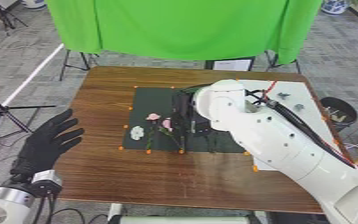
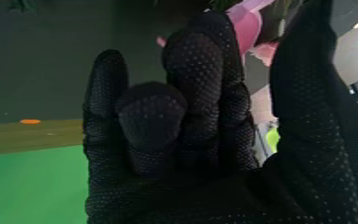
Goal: Arrange flowers
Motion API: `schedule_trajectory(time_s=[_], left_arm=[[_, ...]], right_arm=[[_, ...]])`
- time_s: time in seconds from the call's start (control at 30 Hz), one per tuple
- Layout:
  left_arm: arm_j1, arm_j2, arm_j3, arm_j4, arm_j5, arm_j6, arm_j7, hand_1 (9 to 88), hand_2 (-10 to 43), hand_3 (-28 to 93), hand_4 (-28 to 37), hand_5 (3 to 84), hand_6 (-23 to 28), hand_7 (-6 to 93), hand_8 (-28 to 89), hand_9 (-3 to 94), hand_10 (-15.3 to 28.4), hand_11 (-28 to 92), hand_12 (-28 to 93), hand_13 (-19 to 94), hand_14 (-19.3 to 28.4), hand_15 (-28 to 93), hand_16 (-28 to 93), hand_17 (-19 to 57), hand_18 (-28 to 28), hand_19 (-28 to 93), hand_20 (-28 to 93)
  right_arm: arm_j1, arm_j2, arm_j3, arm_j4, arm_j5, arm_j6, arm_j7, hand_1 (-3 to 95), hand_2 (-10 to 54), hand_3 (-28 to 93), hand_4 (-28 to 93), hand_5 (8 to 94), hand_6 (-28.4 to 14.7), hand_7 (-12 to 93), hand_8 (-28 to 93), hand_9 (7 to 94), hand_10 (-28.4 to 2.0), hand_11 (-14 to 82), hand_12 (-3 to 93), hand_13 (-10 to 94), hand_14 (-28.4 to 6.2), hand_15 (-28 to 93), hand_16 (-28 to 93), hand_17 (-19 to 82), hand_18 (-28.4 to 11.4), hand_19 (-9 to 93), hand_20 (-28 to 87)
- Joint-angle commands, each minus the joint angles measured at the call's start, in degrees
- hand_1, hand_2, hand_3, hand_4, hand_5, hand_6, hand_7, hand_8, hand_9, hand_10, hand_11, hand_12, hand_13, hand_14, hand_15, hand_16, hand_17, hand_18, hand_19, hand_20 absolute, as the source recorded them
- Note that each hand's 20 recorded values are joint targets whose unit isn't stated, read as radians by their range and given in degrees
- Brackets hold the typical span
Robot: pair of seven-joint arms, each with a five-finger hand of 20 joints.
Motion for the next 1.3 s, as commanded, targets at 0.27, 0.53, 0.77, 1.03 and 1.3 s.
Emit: schedule_trajectory(time_s=[0.27, 0.53, 0.77, 1.03, 1.3], left_arm=[[0.58, -0.41, -0.05, 0.06, 0.06, 0.23, -0.33, 24.6, -2.5, 72, -28.3, 26.9, 4.0, 20.3, -11, 23.2, 12.1, 22, 17, 18, 16.1, 41, -1, -9.9, 21.4, 43, 12], [0.63, -0.67, -0.27, 0.14, 0.12, 0.01, -0.49, 24.8, -2.4, 72, -28.3, 27.0, 4.0, 20.2, -11, 23.2, 12.1, 22, 17, 18, 16.1, 41, -2, -9.8, 21.4, 43, 12], [1.0, -1.0, -0.45, 0.02, 0.08, 0.02, -0.57, 24.7, -2.4, 72, -28.3, 27.0, 4.0, 20.3, -11, 23.2, 12.1, 22, 17, 18, 16.0, 41, -2, -9.8, 21.4, 43, 12], [1.19, -1.05, -0.54, 0.0, 0.06, -0.22, -0.55, 24.8, -2.4, 72, -28.3, 27.0, 4.0, 20.4, -11, 23.2, 12.1, 22, 17, 19, 16.0, 41, -2, -9.8, 21.4, 43, 12], [1.16, -0.8, -0.73, 0.22, -0.08, -0.26, -0.9, 24.8, -2.4, 72, -28.3, 27.0, 4.0, 20.3, -11, 23.2, 12.1, 22, 17, 19, 16.1, 41, -2, -9.9, 21.4, 43, 12]], right_arm=[[-0.56, 3.76, 7.16, -2.65, -2.39, 6.26, -0.81, 19.1, -9.5, 82, -28, 59.5, -0.9, 40, -16, 69.4, -11.4, 45.9, 32.8, 70, -7.8, 73, 29, 24, -19.2, 70, 32], [-1.75, 13.41, 9.57, -2.75, -8.19, 15.62, 1.61, 16.6, -9.5, 85, -27, 35.6, -6.0, 37, -16, 39.2, -17.0, 38.7, 27.7, 48, -14.0, 73, 23, 19, -22.2, 69, 33], [-4.23, 20.68, 7.64, 0.35, -21.35, 16.15, 4.63, 21.5, -9.5, 89, -26, 20.1, -7.4, 27, -12, 21.2, -17.1, 15.8, 25.4, 26, -15.1, 44, 14, 12, -21.2, 62, 32], [-10.61, 24.2, 12.61, 0.68, -20.45, 13.82, 6.91, 23.8, -9.5, 91, -28, 20.2, -6.3, 28, -13, 26.0, -16.4, 15.5, 24.6, 34, -13.7, 43, 16, 13, -21.1, 61, 31], [-15.38, 25.28, 15.63, 1.22, -19.51, 14.09, 7.04, 25.3, -9.5, 90, -28, 31.6, -4.2, 36, -17, 38.6, -13.8, 27.7, 22.4, 43, -10.5, 56, 16, 14, -20.7, 62, 32]])
